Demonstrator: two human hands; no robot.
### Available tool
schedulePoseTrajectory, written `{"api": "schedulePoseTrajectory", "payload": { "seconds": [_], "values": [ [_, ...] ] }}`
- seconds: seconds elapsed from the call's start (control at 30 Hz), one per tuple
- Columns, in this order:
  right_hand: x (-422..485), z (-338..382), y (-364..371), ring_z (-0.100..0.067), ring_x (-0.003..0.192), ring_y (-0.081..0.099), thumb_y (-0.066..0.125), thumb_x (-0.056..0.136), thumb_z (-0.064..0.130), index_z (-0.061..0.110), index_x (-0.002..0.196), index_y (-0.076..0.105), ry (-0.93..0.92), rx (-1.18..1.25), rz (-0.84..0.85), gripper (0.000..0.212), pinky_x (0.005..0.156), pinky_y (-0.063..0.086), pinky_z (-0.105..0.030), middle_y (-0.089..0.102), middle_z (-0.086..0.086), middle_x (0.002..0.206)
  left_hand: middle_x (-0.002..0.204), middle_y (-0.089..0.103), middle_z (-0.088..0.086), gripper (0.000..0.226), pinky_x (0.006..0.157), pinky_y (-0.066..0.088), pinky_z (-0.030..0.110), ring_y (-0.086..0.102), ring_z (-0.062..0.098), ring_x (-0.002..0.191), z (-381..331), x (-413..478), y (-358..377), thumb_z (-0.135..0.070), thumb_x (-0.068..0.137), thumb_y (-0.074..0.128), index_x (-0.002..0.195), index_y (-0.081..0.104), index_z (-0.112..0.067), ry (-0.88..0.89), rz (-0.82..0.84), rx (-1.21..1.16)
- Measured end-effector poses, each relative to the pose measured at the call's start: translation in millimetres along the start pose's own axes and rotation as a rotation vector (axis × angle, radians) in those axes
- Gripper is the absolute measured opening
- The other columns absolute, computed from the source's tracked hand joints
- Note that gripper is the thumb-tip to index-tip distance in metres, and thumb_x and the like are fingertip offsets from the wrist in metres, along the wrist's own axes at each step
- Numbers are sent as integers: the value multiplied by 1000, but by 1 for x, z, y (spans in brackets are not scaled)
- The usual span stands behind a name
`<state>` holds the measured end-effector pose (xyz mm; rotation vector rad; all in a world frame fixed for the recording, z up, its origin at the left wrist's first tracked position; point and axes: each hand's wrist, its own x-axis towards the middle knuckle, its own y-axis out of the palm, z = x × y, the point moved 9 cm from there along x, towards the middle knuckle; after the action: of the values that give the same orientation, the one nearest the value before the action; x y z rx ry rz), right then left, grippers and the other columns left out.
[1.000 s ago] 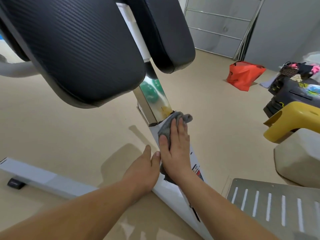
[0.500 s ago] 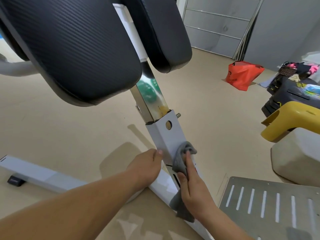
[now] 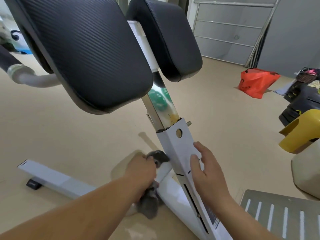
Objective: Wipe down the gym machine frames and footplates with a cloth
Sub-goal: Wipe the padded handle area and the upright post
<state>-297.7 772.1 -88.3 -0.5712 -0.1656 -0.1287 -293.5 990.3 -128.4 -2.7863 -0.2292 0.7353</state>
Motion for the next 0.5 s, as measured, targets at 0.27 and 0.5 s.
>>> {"api": "schedulePoseTrajectory", "payload": {
  "seconds": [0.27,0.5],
  "values": [
    [33,-33,51,3,154,-9,15,104,52,35,160,4,-169,-296,28,60,127,0,-22,-6,19,170,87,65,1,11,69,61,51,66,26,77,-49,26,-31,-36,95,53,94,59,-27,396,-311,149],
    [33,-29,38,13,151,-1,26,102,48,50,155,14,-206,-331,-2,54,114,10,-4,2,33,164,136,67,-1,61,106,50,49,66,23,122,-31,24,88,-63,89,43,142,53,-36,99,276,-731]
  ]
}}
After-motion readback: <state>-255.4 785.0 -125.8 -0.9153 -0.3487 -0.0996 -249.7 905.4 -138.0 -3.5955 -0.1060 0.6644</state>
